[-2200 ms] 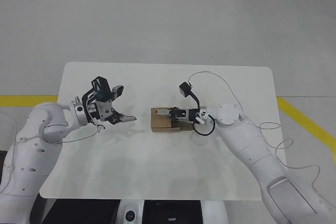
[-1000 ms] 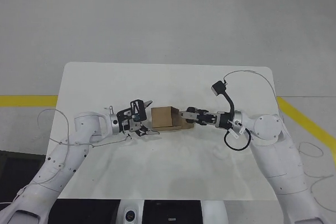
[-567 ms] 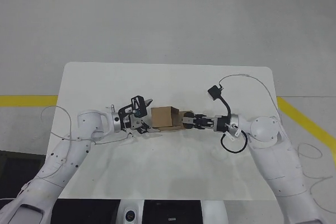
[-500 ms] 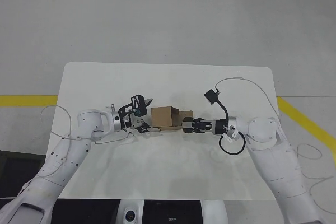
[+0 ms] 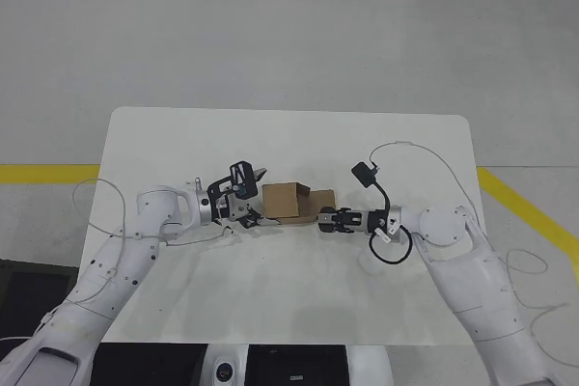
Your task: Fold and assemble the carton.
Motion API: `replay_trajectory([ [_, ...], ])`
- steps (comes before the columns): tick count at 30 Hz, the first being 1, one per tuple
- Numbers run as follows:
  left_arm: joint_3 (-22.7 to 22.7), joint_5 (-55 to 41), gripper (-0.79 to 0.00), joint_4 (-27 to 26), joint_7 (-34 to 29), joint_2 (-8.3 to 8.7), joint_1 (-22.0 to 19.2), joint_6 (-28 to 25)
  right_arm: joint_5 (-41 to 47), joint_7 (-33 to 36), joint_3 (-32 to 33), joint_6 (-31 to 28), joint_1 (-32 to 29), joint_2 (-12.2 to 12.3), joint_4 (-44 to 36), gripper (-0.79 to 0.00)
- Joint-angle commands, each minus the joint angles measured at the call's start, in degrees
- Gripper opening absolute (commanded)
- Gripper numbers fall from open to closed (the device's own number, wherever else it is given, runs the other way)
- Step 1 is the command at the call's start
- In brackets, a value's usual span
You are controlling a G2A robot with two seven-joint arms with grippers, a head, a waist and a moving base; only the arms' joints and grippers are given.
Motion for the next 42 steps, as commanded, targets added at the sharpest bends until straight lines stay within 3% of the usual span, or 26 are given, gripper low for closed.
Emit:
replay_trajectory([
  [1,0.03,0.11,0.000,-0.07,-0.02,-0.05,0.03,-0.10,-0.04,-0.13,-0.10,0.24,-0.19,0.08,-0.04,-0.785],
  [9,0.08,0.52,0.000,-0.48,-0.50,-0.18,0.13,-0.56,1.39,-2.07,-4.09,-0.62,3.39,-0.82,4.75,-0.785],
  [32,-0.38,1.37,0.000,-0.76,-0.93,-0.36,0.58,-1.85,8.55,-1.97,-17.02,-10.67,17.17,-5.88,23.29,-0.785],
  [42,-0.55,1.49,0.000,-0.70,-1.05,-0.46,0.63,-2.16,10.51,-1.14,-17.97,-14.43,18.86,-6.74,27.53,-0.785],
])
